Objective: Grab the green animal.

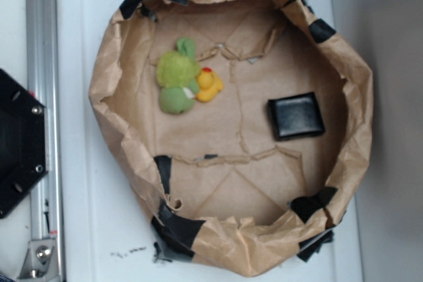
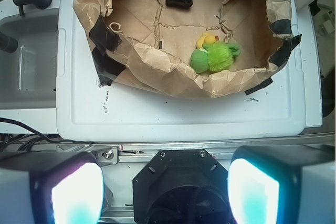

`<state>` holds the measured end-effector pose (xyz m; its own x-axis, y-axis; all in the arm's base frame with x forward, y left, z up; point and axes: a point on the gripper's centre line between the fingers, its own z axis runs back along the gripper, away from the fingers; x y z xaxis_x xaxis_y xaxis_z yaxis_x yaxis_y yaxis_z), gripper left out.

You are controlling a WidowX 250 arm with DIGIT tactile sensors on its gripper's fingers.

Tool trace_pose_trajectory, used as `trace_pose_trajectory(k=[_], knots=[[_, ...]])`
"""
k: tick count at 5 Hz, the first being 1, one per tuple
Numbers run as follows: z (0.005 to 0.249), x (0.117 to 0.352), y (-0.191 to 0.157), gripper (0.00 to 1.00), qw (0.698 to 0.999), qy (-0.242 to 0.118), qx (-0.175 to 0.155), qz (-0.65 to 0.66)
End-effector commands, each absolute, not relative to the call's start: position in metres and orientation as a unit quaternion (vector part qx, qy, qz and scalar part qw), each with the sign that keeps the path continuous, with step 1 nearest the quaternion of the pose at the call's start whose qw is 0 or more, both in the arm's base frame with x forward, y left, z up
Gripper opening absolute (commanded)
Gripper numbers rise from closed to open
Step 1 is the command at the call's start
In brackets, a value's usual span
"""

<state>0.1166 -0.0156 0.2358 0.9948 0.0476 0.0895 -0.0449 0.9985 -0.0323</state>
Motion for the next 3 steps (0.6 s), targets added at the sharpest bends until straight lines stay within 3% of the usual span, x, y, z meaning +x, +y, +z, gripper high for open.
trace_pose_trajectory(k=[1,2,3], knots=[[0.236,0.117,-0.016,1.0,0.999,-0.045,-0.015,0.023],[0.186,0.167,0.016,1.0,0.99,-0.037,0.045,0.127],[0.146,0.216,0.04,1.0,0.977,-0.076,0.007,0.198]])
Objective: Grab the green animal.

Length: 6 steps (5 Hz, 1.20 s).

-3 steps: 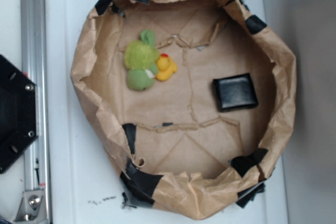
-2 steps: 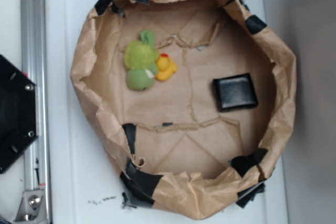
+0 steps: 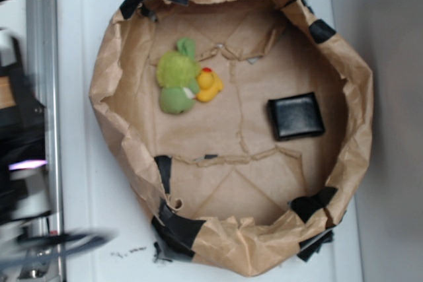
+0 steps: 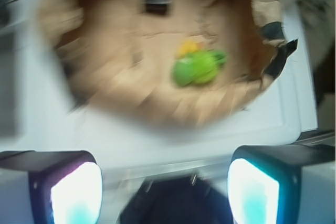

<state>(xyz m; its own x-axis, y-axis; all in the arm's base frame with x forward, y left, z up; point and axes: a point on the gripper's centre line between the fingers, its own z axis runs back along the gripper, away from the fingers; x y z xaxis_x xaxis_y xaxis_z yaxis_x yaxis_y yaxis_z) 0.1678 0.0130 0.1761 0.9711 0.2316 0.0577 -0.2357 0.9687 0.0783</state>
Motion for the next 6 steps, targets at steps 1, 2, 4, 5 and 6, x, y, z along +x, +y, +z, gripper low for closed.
trace_pose_trajectory(k=[1,2,4,5,6], knots=[[0.115,0.254,0.056,1.0,0.955,-0.077,0.037,0.283],[0.091,0.26,0.057,1.0,0.942,-0.075,0.036,0.326],[0.069,0.221,0.09,1.0,0.907,-0.047,0.061,0.413],[0.055,0.216,0.099,1.0,0.907,-0.029,0.045,0.418],[0.041,0.213,0.105,1.0,0.911,-0.022,0.048,0.408]])
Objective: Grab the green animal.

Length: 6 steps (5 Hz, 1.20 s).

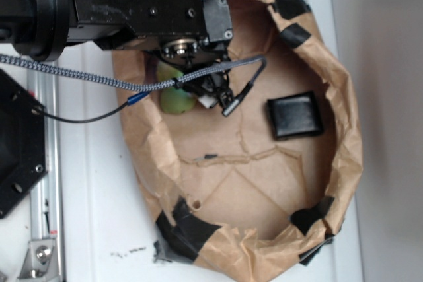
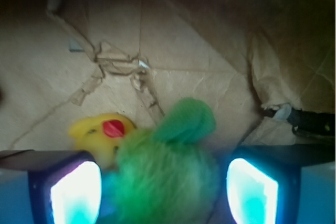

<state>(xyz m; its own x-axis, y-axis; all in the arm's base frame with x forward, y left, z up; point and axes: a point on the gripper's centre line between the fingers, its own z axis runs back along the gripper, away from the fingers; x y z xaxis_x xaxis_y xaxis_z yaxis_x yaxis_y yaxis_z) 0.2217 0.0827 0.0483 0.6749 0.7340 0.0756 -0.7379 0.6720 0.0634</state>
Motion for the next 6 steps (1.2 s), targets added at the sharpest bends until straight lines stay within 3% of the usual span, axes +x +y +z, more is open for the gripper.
trace_pose_trajectory(k=[1,2,4,5,6], knots=[[0.041,0.207,0.103,1.0,0.922,-0.008,0.039,0.385],[0.039,0.195,0.098,1.0,0.932,-0.004,0.041,0.359],[0.03,0.206,0.101,1.0,0.929,0.017,0.121,0.349],[0.037,0.197,0.112,0.0,0.921,0.017,0.084,0.381],[0.054,0.197,0.109,0.0,0.93,0.021,0.075,0.36]])
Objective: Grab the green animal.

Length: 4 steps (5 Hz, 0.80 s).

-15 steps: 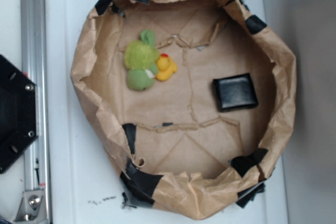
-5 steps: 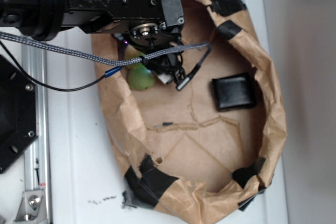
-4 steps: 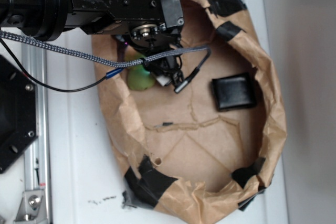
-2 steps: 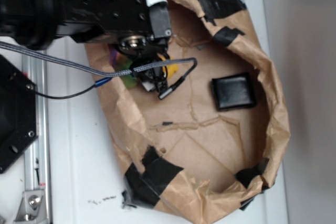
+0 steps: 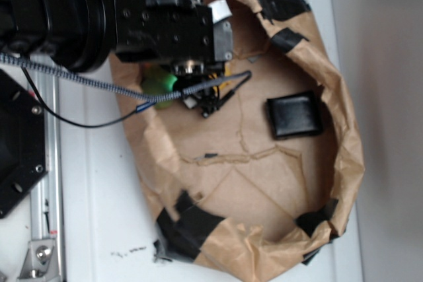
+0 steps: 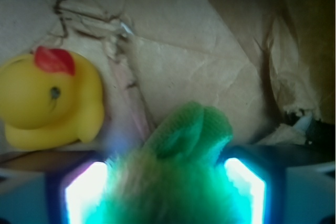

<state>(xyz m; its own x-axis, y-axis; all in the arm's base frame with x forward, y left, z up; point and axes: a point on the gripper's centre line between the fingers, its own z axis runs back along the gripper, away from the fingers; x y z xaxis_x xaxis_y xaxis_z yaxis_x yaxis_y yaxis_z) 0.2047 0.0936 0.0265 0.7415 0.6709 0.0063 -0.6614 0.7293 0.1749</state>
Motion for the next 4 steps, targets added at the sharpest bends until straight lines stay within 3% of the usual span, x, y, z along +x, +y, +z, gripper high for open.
trace_pose_trajectory(k=[1,3,4], knots=[[0.102,0.211,0.089,0.0,0.96,-0.006,0.033,0.279],[0.185,0.243,0.044,0.0,0.989,-0.089,-0.007,0.122],[0.187,0.25,0.024,0.0,0.994,-0.084,0.026,0.068]])
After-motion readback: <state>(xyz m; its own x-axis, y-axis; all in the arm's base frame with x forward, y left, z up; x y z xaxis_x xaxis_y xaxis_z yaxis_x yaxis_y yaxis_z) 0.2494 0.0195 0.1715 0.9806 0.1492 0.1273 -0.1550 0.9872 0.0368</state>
